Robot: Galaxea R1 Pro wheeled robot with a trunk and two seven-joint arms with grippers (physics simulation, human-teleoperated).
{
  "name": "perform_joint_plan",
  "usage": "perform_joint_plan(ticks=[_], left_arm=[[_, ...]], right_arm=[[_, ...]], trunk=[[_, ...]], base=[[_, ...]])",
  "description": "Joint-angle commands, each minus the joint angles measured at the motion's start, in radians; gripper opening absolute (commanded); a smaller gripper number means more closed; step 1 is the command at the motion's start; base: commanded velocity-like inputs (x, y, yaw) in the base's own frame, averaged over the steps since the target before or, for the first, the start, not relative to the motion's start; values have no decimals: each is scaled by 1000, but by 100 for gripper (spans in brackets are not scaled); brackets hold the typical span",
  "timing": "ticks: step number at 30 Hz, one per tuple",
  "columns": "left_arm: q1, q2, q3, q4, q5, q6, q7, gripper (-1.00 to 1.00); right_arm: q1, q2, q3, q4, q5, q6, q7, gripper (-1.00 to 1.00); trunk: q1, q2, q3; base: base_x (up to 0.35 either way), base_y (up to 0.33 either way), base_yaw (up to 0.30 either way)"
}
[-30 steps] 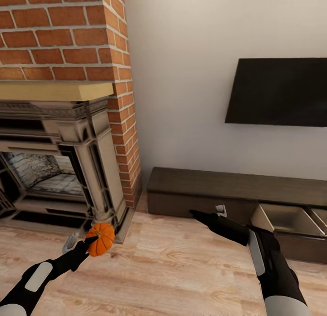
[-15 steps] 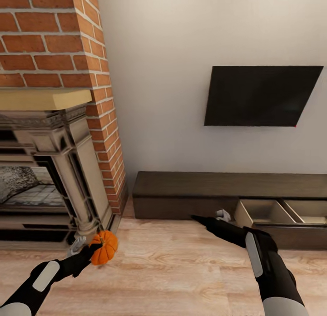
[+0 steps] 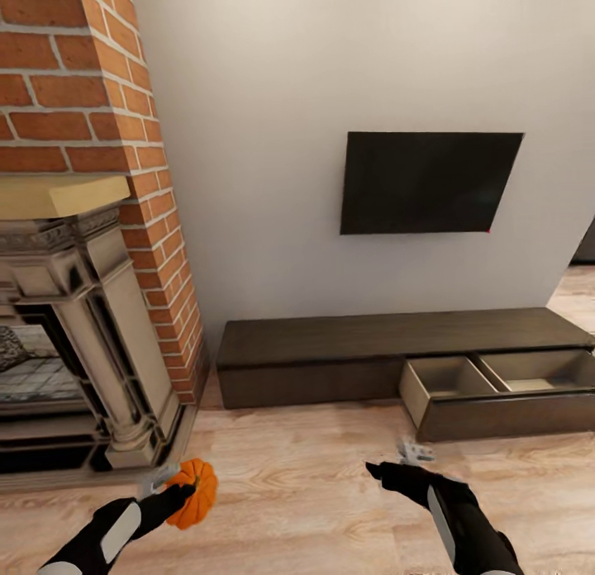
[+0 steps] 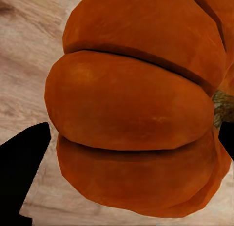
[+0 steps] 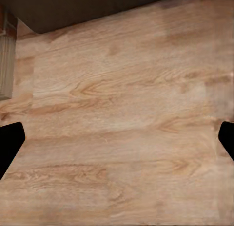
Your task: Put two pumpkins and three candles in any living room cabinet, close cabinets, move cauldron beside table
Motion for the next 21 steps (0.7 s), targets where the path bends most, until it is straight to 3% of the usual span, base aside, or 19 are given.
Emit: perform_joint_plan(ticks=[1,4,7,12,21], left_arm=[[-1,-10,-3,11,-27,-35,16,-100],[-1,-34,-4,33,-96,-104,68,-100],[-1,-43,-2,40,-117,-144,92,-100],[-1,-47,-2,48,-118,-200,101,-100],[0,-56,4,50,-112,-208,102,-100]], right_arm=[[-1,3,-6,61,15,-56,-62,100],[-1,5,-6,207,22,-224,-216,100],[-1,5,-7,267,25,-335,-272,100],[-1,6,-12,288,24,-380,-283,100],[-1,6,-16,291,18,-444,-284,100]], trunk=[[-4,6,3],[-15,27,16],[-27,48,29],[-46,83,50],[-81,146,88]], base=[[0,0,-224],[0,0,-225],[0,0,-225],[0,0,-225],[0,0,-225]])
